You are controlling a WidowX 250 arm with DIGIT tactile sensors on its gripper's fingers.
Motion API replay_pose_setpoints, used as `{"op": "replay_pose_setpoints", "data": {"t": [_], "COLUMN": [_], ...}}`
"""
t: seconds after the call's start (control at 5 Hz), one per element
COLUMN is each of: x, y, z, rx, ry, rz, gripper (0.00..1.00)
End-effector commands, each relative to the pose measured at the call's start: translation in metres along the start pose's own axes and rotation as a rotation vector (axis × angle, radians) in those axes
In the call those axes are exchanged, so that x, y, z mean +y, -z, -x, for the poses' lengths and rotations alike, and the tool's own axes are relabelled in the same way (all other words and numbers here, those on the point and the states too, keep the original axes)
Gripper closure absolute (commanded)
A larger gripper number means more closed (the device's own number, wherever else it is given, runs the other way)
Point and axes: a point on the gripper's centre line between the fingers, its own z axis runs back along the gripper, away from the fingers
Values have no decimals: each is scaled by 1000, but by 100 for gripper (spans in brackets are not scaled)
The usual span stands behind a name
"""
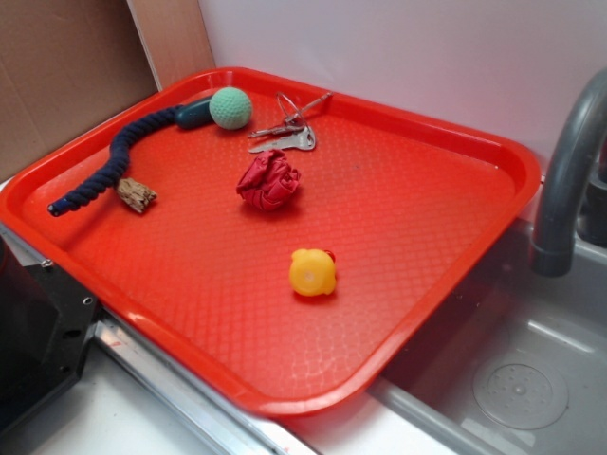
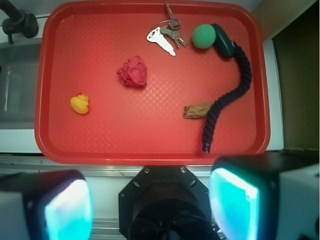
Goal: Grab the silver keys.
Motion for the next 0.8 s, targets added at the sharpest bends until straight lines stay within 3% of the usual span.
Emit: {"op": "replay_pose_setpoints", "data": {"t": [0.0, 0.2, 0.4, 0.6], "x": [0, 18, 28, 35], "y": [0, 33, 63, 83], "z": [0, -41, -82, -104], "rx": [0, -47, -204, -337], "ry": [0, -185, -408, -580], "rz": [0, 30, 126, 189], "gripper": [0, 0, 0, 0]}}
